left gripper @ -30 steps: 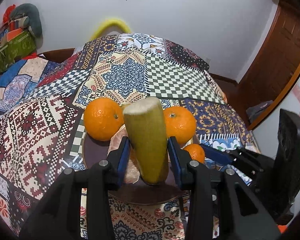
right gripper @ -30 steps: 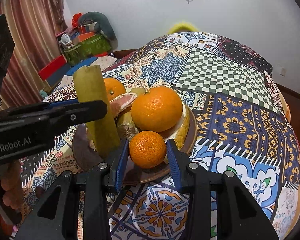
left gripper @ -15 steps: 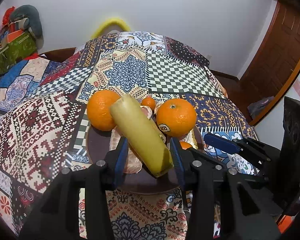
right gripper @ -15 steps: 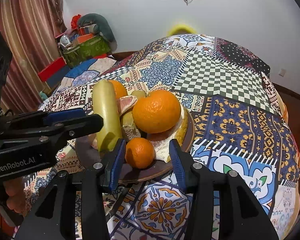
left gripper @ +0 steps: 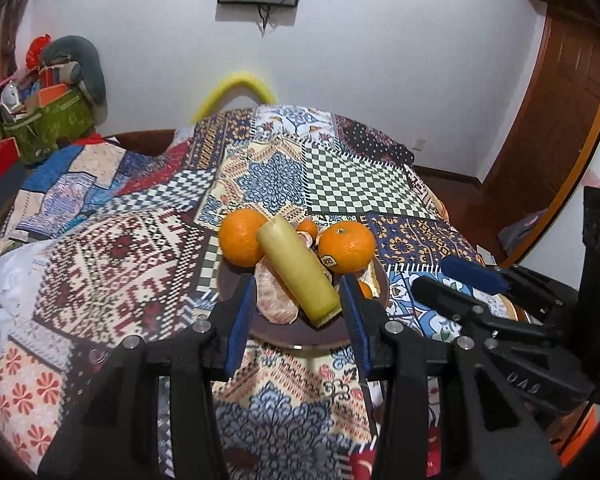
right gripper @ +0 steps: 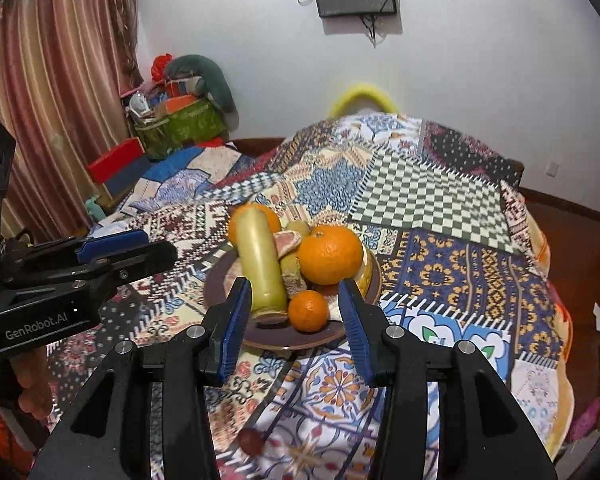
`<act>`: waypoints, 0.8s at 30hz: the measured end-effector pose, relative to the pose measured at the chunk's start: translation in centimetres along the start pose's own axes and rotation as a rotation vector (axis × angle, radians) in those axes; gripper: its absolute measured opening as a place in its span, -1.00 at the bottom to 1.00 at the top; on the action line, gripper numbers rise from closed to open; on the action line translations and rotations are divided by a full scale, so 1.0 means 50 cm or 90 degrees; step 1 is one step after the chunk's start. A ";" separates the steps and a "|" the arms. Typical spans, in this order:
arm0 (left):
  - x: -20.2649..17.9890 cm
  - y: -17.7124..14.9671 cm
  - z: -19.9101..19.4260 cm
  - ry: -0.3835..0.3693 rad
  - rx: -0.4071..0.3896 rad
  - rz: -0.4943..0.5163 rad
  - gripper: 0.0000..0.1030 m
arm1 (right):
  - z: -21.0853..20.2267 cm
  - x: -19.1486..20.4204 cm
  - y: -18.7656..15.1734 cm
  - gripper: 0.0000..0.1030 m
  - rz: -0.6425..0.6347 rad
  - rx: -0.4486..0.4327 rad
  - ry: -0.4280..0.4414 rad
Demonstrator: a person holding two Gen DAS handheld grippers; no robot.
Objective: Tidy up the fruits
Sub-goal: 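Lower the gourd and tangerine onto the plate and open both tools, then grasp the brown date on the quilt with the right tool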
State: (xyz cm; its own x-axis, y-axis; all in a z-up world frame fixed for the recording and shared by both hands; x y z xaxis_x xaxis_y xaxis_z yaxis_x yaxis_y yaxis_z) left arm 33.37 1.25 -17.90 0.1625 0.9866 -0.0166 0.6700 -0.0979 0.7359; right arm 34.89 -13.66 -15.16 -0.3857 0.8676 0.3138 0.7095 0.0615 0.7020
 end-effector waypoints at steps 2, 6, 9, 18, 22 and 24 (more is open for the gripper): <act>0.000 -0.005 -0.024 0.006 -0.007 0.001 -0.14 | -0.016 0.007 -0.001 -0.17 -0.001 -0.006 0.000; 0.005 -0.023 -0.068 0.016 -0.017 0.000 -0.13 | -0.053 0.021 -0.013 -0.13 -0.002 -0.017 0.001; 0.008 -0.039 -0.089 0.022 -0.017 -0.001 -0.12 | -0.070 0.029 -0.025 -0.12 -0.006 -0.019 0.000; 0.029 -0.106 -0.115 0.038 0.009 -0.007 0.04 | -0.079 0.039 -0.087 -0.10 -0.012 0.010 -0.010; 0.039 -0.147 -0.098 0.042 0.042 -0.005 0.04 | -0.055 0.033 -0.129 -0.10 -0.010 0.045 -0.017; 0.045 -0.173 -0.083 0.041 0.065 -0.006 0.04 | -0.042 0.029 -0.150 -0.10 -0.009 0.064 -0.021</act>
State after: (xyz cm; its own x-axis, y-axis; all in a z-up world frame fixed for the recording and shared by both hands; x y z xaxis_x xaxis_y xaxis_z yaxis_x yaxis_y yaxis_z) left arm 24.92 4.87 -21.49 0.1114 0.9935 0.0229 0.7419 -0.0984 0.6632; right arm 27.76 -13.91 -18.65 -0.3773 0.8823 0.2814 0.7606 0.1218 0.6377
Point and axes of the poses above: each gripper's, at about its wrist camera, not at the fingertips, and z roughly the way its jaws point, x to its left, y to its top, the point moved 6 cm from there along z, roughly the way its jaws point, and after that the axes turned 11 degrees about z, right-handed, at the moved point
